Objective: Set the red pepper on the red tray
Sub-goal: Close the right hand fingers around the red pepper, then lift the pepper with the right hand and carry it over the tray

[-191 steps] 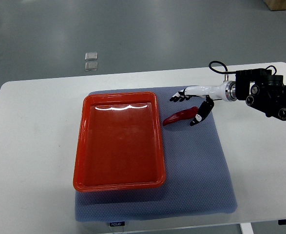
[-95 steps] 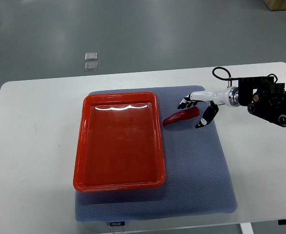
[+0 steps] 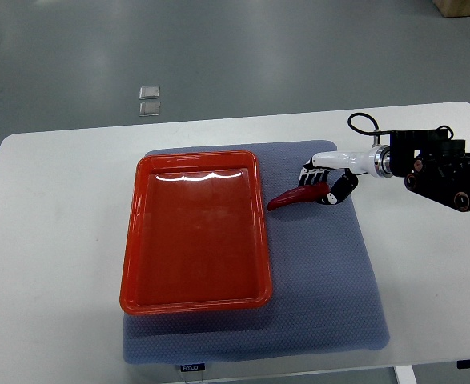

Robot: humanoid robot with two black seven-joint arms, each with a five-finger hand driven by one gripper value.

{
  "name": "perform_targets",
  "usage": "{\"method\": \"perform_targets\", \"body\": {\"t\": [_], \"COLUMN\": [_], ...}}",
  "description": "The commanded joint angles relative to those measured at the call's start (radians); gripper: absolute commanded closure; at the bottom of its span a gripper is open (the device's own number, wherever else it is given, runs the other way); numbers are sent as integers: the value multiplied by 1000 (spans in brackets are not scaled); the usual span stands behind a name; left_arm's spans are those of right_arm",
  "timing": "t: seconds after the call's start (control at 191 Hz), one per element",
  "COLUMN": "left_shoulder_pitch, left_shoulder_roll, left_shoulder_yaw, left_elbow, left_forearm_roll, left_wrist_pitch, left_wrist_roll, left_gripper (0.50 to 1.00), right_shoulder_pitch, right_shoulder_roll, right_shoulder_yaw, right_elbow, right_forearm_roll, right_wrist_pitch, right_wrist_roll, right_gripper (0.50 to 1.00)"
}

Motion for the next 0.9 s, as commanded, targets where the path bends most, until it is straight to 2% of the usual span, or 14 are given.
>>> {"method": "perform_targets", "body": {"t": [0.0, 0.126, 0.194, 0.22, 0.509, 0.687, 0.897], "left_shoulder_pitch": [0, 0, 0, 0, 0, 0, 0], "left_shoulder_roll": [0, 0, 0, 0, 0, 0, 0], "left_shoulder_yaw": [0, -2, -2, -2, -2, -2, 0], "left_elbow": [0, 0, 0, 1, 1, 1, 0], "left_forearm_roll": [0, 0, 0, 0, 0, 0, 0], "left_wrist_pitch": [0, 0, 0, 0, 0, 0, 0], "left_wrist_roll": [0, 0, 0, 0, 0, 0, 0], "left_gripper": [500, 500, 500, 500, 500, 500, 500], "right_shoulder_pitch": [1, 3, 9, 10, 60, 133, 202], "right_shoulder_roll": [10, 10, 8, 7, -47, -111, -96], "right_shoulder_yaw": [-1, -2, -2, -2, 7, 15, 16], "right_elbow": [-5, -5, -4, -4, 13, 102, 131], "right_forearm_roll": [0, -2, -2, -2, 6, 18, 28], "right_wrist_pitch": [-1, 3, 7, 9, 23, 36, 38], "right_wrist_roll": [0, 2, 2, 2, 8, 8, 6], "right_gripper": [889, 936, 993, 1000, 1000, 1000, 1000]}}
